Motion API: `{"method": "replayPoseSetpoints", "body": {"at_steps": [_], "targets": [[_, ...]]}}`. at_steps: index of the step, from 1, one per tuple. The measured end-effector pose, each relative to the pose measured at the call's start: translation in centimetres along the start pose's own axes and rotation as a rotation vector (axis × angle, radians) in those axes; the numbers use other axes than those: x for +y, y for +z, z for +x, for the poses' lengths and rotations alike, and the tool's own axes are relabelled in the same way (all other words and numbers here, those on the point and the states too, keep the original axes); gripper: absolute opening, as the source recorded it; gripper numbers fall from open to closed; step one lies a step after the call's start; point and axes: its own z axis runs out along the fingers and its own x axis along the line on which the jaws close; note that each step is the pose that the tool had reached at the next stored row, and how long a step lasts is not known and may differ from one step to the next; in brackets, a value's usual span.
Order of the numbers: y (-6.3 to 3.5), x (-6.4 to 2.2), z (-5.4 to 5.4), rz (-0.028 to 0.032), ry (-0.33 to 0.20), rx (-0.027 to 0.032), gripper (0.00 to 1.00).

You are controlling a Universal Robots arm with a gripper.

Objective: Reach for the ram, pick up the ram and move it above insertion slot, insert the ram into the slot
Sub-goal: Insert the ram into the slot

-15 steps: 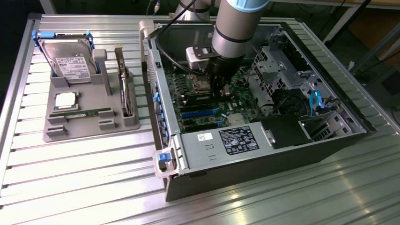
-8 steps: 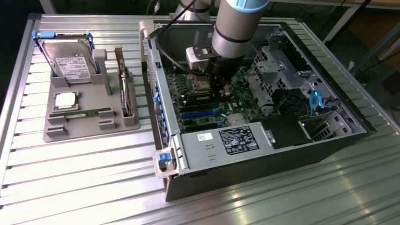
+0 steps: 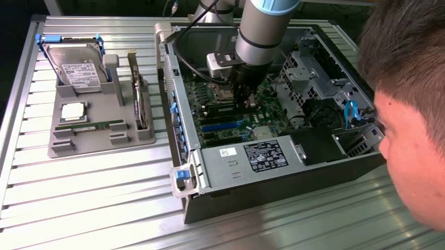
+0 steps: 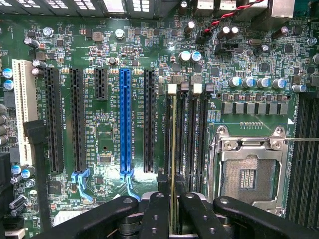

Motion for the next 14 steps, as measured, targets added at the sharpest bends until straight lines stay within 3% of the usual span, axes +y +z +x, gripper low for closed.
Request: {"method": "replayPoseSetpoints", "body": {"at_steps": [14], "targets": [[0.00,0.20,0.00,0.0000,0.000,0.0000,0.14]]}}
